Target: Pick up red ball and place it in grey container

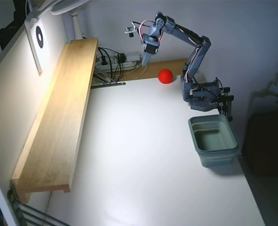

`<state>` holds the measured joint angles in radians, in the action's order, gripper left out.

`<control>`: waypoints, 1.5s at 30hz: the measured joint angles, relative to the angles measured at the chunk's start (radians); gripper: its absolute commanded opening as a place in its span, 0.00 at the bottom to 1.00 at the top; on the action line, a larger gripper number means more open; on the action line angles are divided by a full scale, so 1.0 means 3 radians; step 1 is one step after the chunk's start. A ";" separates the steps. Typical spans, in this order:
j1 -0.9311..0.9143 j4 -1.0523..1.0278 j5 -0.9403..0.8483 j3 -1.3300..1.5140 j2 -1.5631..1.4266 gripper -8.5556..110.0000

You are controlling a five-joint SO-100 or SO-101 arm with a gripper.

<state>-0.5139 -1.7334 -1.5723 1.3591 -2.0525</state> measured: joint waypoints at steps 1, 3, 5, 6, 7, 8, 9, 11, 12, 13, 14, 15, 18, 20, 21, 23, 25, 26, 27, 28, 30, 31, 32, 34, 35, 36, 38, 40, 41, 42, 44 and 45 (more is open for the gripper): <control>0.0000 0.0000 0.0000 0.0000 0.0000 0.05; 0.0000 0.0000 0.0000 0.0000 0.0000 0.05; 0.0000 0.0000 0.0000 0.0000 0.0000 0.05; 0.0000 0.0000 0.0000 0.0000 0.0000 0.05; 0.0000 0.0000 0.0000 0.0000 0.0000 0.05; 0.0000 0.0000 0.0000 0.0000 0.0000 0.05; 0.0000 0.0000 0.0000 0.0000 0.0000 0.05; 0.0000 0.0000 0.0000 0.0000 0.0000 0.05; 0.0000 0.0000 0.0000 0.0000 0.0000 0.05; 0.0000 0.0000 0.0000 0.0000 0.0000 0.05; 0.0000 0.0000 0.0000 0.0000 0.0000 0.05; 0.0000 0.0000 0.0000 0.0000 0.0000 0.05; 0.0000 0.0000 0.0000 0.0000 0.0000 0.05; 0.0000 0.0000 0.0000 0.0000 0.0000 0.05; 0.0000 0.0000 0.0000 0.0000 0.0000 0.05; 0.0000 0.0000 0.0000 0.0000 0.0000 0.39; 0.0000 0.0000 0.0000 0.0000 0.0000 0.39; 0.0000 0.0000 0.0000 0.0000 0.0000 0.39; 0.0000 0.0000 0.0000 0.0000 0.0000 0.39; 0.0000 0.0000 0.0000 0.0000 0.0000 0.39; 0.0000 0.0000 0.0000 0.0000 0.0000 0.39; 0.0000 0.0000 0.0000 0.0000 0.0000 0.39; 0.0000 0.0000 0.0000 0.0000 0.0000 0.39; 0.0000 0.0000 0.0000 0.0000 0.0000 0.39; 0.0000 0.0000 0.0000 0.0000 0.0000 0.39; 0.0000 0.0000 0.0000 0.0000 0.0000 0.39; 0.0000 0.0000 0.0000 0.0000 0.0000 0.39; -0.0036 0.0000 -0.0005 0.0000 0.0000 0.39; -0.0102 0.0000 -0.0005 0.0000 0.0000 0.39; -0.0194 0.0000 -0.0005 0.0000 0.0000 0.39; -0.0404 0.0000 -0.0005 0.0000 0.0000 0.39; -0.0491 0.0000 -0.0005 0.0000 0.0000 0.39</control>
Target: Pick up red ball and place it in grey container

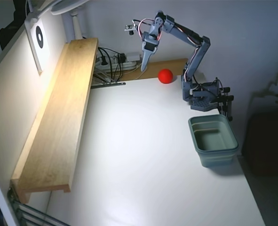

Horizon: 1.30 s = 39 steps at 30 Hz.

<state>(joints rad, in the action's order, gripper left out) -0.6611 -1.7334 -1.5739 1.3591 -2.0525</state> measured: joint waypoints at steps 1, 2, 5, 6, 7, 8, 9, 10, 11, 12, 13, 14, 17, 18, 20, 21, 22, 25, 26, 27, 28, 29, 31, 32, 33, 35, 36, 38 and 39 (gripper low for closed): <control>-0.0066 0.0000 0.0000 0.0000 0.0000 0.39; -0.0143 0.0000 0.0000 0.0000 0.0000 0.39; -0.0481 0.0000 0.0000 0.0000 0.0000 0.39; -0.0562 0.0000 0.0000 0.0000 0.0000 0.39; -0.0660 0.0000 0.0000 0.0000 0.0000 0.39; -0.0741 0.0000 0.0000 0.0000 0.0000 0.39; -0.0828 0.0000 0.0000 0.0000 0.0000 0.39; -0.0946 0.0000 0.0000 0.0000 0.0000 0.39; -0.1069 0.0000 0.0000 0.0000 0.0000 0.39; -0.1176 0.0000 0.0000 0.0000 0.0000 0.39; -0.1258 0.0000 0.0000 0.0000 0.0000 0.39; -0.1340 0.0000 0.0000 0.0000 0.0000 0.39; -0.1641 0.0000 0.0000 0.0000 0.0000 0.39; -0.1739 0.0000 0.0000 0.0000 0.0000 0.39; -0.1933 0.0000 0.0000 0.0000 0.0000 0.39; -0.2025 0.0000 0.0000 0.0000 0.0000 0.39; -0.2117 0.0000 0.0000 0.0000 0.0000 0.39; -0.2444 0.0000 0.0000 0.0000 0.0000 0.39; -0.2536 0.0000 0.0000 0.0000 0.0000 0.39; -0.2633 0.0000 0.0000 0.0000 0.0000 0.39; -0.2720 0.0000 0.0000 0.0000 0.0000 0.39; -0.2807 0.0000 0.0000 0.0000 0.0000 0.39; -0.3022 0.0000 0.0000 0.0000 0.0000 0.39; -0.3119 0.0000 0.0000 0.0000 0.0000 0.39; -0.3201 0.0000 0.0000 0.0000 0.0000 0.39; -0.3267 0.0000 0.0000 0.0000 0.0000 0.39; -0.3272 0.0000 0.0000 0.0000 0.0000 0.39; -0.3283 0.0000 0.0000 0.0000 0.0000 0.39; -0.3283 0.0000 0.0000 0.0000 0.0000 0.39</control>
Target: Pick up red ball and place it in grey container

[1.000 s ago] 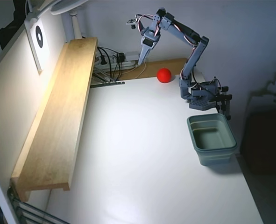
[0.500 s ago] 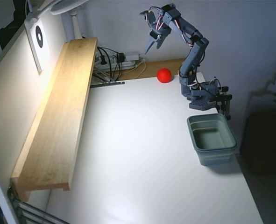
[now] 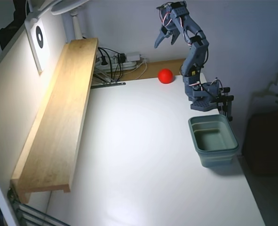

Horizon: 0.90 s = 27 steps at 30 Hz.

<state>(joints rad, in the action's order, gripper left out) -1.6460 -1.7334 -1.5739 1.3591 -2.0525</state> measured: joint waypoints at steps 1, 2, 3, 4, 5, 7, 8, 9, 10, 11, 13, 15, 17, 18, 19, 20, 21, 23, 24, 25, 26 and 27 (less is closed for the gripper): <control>-0.0015 0.0000 0.0000 0.0000 0.0000 0.39; -0.0015 0.0000 0.0000 0.0000 0.0000 0.39; -0.0015 0.0000 0.0000 0.0000 0.0000 0.39; -0.0005 0.0000 0.0000 0.0000 0.0000 0.39; -0.0005 0.0000 0.0000 0.0000 0.0000 0.39; -0.0005 0.0000 0.0000 0.0000 0.0000 0.39; -0.0010 0.0000 0.0000 0.0000 0.0005 0.39; -0.0005 0.0000 0.0000 0.0000 0.0031 0.39; -0.0005 0.0000 0.0000 -0.0031 0.0077 0.39; -0.0005 0.0000 0.0000 -0.0046 0.0102 0.39; -0.0010 0.0000 0.0000 -0.0072 0.0174 0.39; -0.0005 0.0000 0.0000 -0.0112 0.0256 0.39; -0.0005 0.0000 0.0000 -0.0159 0.0353 0.39; -0.0005 0.0005 0.0000 -0.0174 0.0389 0.39; -0.0005 0.0010 0.0000 -0.0205 0.0435 0.39; -0.0010 0.0026 0.0000 -0.0235 0.0481 0.39; -0.0010 0.0056 0.0000 -0.0251 0.0532 0.39; -0.0005 0.0087 0.0000 -0.0291 0.0608 0.39; -0.0005 0.0112 0.0000 -0.0327 0.0649 0.39; -0.0005 0.0133 0.0000 -0.0348 0.0670 0.39; -0.0005 0.0138 0.0000 -0.0358 0.0706 0.39; -0.0005 0.0143 0.0000 -0.0358 0.0716 0.39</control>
<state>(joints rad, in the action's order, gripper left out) -1.6475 -1.6904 -1.5739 1.2517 -1.8377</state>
